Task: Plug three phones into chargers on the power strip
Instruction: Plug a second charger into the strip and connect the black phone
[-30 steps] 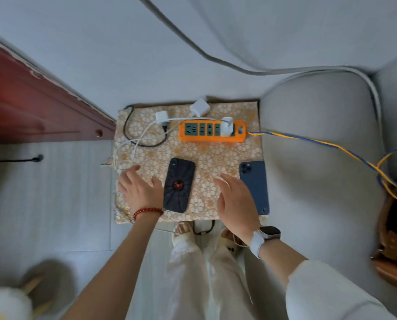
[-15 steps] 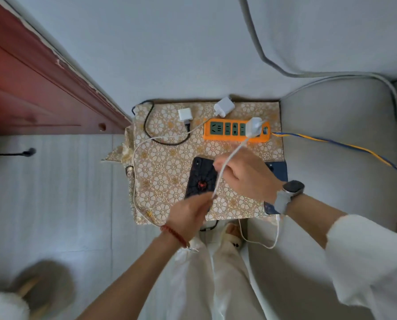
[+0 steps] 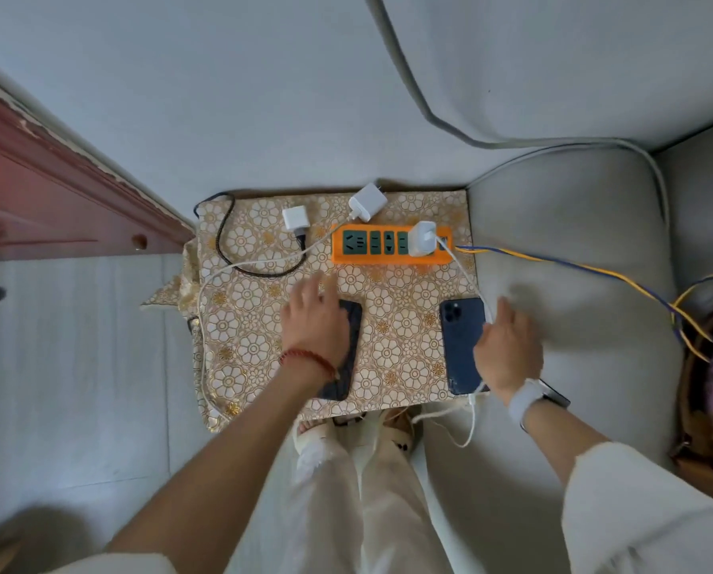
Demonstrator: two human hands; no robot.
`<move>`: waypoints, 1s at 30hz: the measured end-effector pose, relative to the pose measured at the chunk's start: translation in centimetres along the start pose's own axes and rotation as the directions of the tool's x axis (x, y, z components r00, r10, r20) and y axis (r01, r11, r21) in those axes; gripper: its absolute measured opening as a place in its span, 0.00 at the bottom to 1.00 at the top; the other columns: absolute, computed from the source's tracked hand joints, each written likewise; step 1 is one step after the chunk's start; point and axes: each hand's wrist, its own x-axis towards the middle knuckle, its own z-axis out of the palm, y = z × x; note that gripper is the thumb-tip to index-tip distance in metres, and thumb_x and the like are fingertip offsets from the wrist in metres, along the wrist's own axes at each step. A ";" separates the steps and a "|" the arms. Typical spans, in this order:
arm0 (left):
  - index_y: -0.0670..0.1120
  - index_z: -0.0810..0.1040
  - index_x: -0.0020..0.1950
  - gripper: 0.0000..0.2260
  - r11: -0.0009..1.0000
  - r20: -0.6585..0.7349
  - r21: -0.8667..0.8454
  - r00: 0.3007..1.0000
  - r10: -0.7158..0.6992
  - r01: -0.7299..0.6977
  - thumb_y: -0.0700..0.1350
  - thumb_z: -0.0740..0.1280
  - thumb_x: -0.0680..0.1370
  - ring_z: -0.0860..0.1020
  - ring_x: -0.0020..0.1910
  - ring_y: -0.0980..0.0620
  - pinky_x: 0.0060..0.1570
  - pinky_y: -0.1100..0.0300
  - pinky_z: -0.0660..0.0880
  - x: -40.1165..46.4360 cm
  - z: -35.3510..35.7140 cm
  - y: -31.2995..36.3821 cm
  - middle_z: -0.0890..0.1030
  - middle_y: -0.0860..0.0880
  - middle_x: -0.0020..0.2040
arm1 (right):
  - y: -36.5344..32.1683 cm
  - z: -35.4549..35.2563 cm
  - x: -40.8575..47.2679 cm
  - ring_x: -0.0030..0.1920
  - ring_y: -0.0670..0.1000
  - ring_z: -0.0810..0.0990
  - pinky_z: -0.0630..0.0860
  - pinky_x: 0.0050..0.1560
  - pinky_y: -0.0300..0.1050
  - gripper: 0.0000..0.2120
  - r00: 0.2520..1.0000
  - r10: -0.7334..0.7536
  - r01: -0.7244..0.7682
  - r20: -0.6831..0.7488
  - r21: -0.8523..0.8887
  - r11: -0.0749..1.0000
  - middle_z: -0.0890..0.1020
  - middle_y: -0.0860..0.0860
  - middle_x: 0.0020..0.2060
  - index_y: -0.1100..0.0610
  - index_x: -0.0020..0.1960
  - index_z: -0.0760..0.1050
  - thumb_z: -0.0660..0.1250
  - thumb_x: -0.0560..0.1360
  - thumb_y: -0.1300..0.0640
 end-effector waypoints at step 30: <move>0.39 0.80 0.52 0.12 0.812 -0.435 -0.368 0.855 0.281 -0.454 0.38 0.58 0.76 0.72 0.33 0.52 0.31 0.55 0.71 -1.9 -7.7 -1.5 0.77 0.43 0.35 | -12.6 -0.3 3.5 0.57 0.50 0.74 0.74 0.43 0.41 0.17 0.470 -0.866 0.844 0.170 0.201 0.498 0.72 0.51 0.62 0.47 0.66 0.67 0.60 0.77 0.52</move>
